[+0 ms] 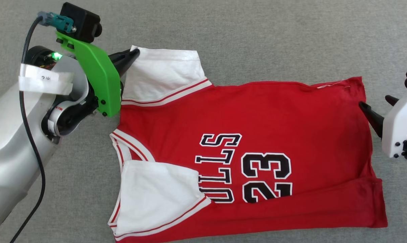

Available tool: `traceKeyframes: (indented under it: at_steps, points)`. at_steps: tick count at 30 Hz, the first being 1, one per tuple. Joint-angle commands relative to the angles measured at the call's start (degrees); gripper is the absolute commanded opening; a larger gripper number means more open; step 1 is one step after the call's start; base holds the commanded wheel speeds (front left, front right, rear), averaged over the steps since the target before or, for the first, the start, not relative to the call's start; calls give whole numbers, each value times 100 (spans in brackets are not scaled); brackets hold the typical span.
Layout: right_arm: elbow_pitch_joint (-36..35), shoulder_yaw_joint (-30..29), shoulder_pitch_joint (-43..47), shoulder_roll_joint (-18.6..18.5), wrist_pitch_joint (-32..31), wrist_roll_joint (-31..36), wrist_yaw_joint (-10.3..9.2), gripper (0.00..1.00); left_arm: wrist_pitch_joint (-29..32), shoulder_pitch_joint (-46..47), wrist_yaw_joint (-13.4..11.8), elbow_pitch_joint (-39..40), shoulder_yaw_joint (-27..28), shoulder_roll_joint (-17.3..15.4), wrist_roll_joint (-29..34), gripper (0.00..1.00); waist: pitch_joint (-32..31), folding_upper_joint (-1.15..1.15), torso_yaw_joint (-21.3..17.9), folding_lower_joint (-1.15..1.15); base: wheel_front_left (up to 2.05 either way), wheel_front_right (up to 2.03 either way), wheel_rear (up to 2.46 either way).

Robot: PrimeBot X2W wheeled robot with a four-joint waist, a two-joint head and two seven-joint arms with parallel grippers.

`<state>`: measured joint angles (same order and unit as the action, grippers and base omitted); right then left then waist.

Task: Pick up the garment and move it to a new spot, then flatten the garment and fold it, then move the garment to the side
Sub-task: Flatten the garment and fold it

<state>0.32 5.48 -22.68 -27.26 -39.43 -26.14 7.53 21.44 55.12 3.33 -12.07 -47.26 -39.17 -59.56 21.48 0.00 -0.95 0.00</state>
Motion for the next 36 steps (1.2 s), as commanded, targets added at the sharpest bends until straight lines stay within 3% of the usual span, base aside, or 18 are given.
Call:
traceKeyframes:
  at_steps: [1,3,6,15,16,17,18,36]
  points:
    - [91,21,-198,-42,-202,-33,-4,100,31,-142,-110,240,11,-88,-3,0,193,0,207,0,0,0,0]
    - [348,-13,-604,-115,-631,-26,-4,100,69,-266,-357,922,30,-225,28,0,361,0,374,0,0,0,0]
    - [543,5,-870,-168,-749,6,-4,100,84,-334,-504,1308,28,-308,80,0,455,0,465,0,0,0,0]
    - [1201,407,-1081,-292,-837,-64,-4,100,39,-432,-680,1846,-16,-280,146,0,637,0,703,0,0,0,0]
    - [1316,499,-1035,-293,-836,-130,-4,76,15,-458,-682,1830,-20,-271,136,0,628,0,725,0,0,0,0]
    - [1362,539,-1012,-303,-838,-154,-4,20,1,-474,-682,1817,-18,-264,124,0,617,0,733,0,0,0,0]
    - [1382,555,-1003,-310,-829,-165,-4,0,-7,-483,-679,1808,-19,-263,120,0,608,0,737,0,0,0,0]
    - [1308,103,-406,-173,564,-614,-4,0,-552,-1282,-763,1427,120,-343,-266,0,-472,0,662,0,0,0,0]
